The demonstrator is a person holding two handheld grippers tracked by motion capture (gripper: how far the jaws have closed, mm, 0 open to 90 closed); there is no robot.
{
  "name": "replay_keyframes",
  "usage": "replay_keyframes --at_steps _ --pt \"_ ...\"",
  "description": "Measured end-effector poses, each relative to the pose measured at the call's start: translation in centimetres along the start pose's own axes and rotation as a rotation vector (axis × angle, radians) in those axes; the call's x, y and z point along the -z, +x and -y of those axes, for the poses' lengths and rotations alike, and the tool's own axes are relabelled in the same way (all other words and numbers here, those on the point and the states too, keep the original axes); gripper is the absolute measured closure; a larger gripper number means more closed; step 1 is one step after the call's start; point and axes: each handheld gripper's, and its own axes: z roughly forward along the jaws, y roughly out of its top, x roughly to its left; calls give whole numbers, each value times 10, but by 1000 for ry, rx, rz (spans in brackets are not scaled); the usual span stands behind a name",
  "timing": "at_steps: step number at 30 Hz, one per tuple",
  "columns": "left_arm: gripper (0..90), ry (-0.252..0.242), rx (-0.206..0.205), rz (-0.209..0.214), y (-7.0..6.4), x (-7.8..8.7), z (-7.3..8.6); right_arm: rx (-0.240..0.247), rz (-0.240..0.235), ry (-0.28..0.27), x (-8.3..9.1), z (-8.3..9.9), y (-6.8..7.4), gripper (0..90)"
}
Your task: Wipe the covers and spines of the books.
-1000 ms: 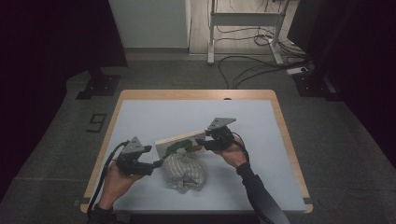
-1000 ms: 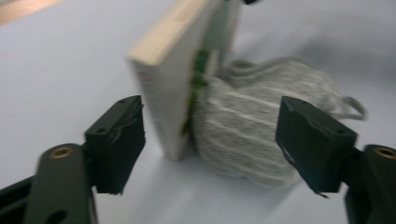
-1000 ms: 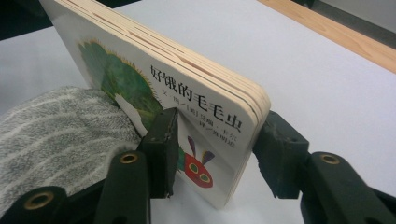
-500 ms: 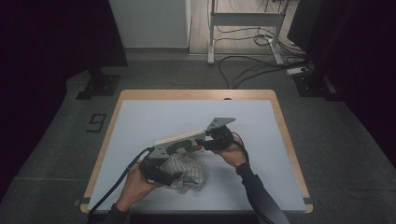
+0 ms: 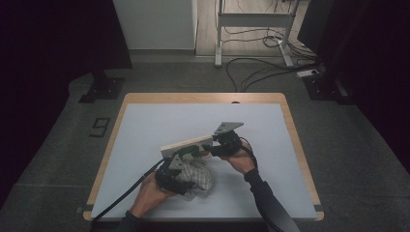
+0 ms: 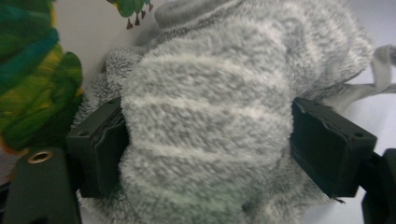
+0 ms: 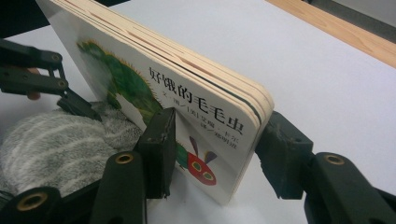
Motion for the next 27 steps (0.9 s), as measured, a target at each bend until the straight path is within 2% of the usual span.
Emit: replay_keyframes --at_steps 2,4,7,11,15,20,25,27 --pt "224 5 -19 -20 -1 -3 1 -1 3 2 0 0 0 480" --pt "316 1 -48 -51 -3 -6 3 -1 3 0 0 0 1 481" --pt "439 -2 -43 -71 -3 -4 2 -7 0 -5 0 2 0 492" --pt "579 -12 -43 -71 -3 -1 2 -10 -3 -13 1 3 0 506" --pt "611 -25 -19 -40 0 7 -3 -17 -9 -14 2 3 -1 526" --pt "612 -72 7 9 3 25 -10 -17 -11 -17 3 4 -2 534" --pt "608 -104 -7 26 0 42 -18 -20 -9 -15 2 4 -2 534" --pt "607 -103 -12 20 0 47 -21 -20 -10 -16 2 4 -2 536"
